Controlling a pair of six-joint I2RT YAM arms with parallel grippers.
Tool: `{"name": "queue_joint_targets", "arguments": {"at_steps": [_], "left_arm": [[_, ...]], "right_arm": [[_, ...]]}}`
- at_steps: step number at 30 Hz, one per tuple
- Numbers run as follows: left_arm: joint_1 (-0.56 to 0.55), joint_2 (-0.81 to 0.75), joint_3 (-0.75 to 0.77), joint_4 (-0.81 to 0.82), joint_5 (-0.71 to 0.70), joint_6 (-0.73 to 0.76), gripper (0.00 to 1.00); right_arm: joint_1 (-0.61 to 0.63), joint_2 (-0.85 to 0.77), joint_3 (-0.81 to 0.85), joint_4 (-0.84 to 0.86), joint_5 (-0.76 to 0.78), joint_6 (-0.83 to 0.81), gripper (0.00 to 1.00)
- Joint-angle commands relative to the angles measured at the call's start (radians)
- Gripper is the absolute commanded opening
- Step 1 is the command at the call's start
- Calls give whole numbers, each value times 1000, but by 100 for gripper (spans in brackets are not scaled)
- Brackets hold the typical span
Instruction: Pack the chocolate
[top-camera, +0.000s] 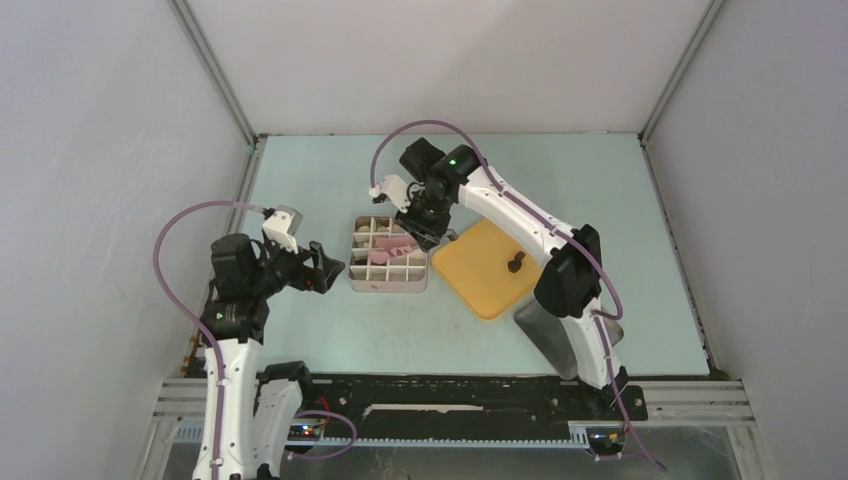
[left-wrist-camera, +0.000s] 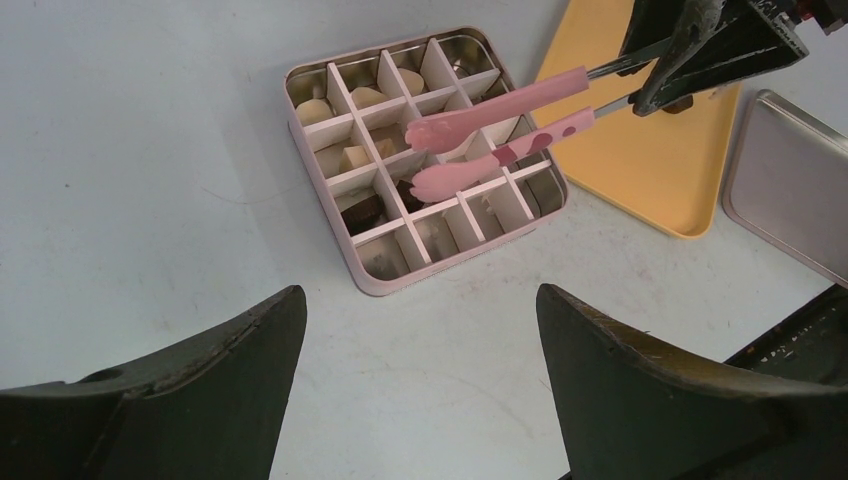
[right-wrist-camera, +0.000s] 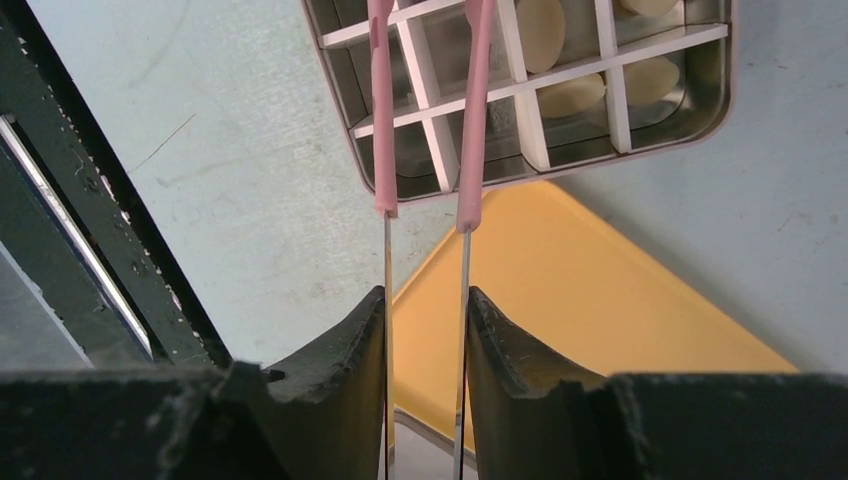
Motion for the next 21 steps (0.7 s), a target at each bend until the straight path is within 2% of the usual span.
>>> {"name": "queue_joint_targets", "arguments": {"at_steps": [1, 6, 13, 16, 21], "left_arm": [[10, 1, -22, 22, 9, 11, 89], [11, 10, -24, 25, 12, 7, 89], [11, 40, -26, 33, 14, 10, 89], [11, 52, -24, 33, 18, 7, 89], [10, 62, -23, 32, 16, 5, 89]], "right_arm": [[-28, -148, -24, 6, 35, 3, 33], [-114, -344, -291, 67, 93, -18, 32], [-310, -558, -678, 145, 131, -19, 33], [-385, -622, -779, 192, 173, -25, 33], [-495, -654, -844, 204, 165, -19, 33]]}}
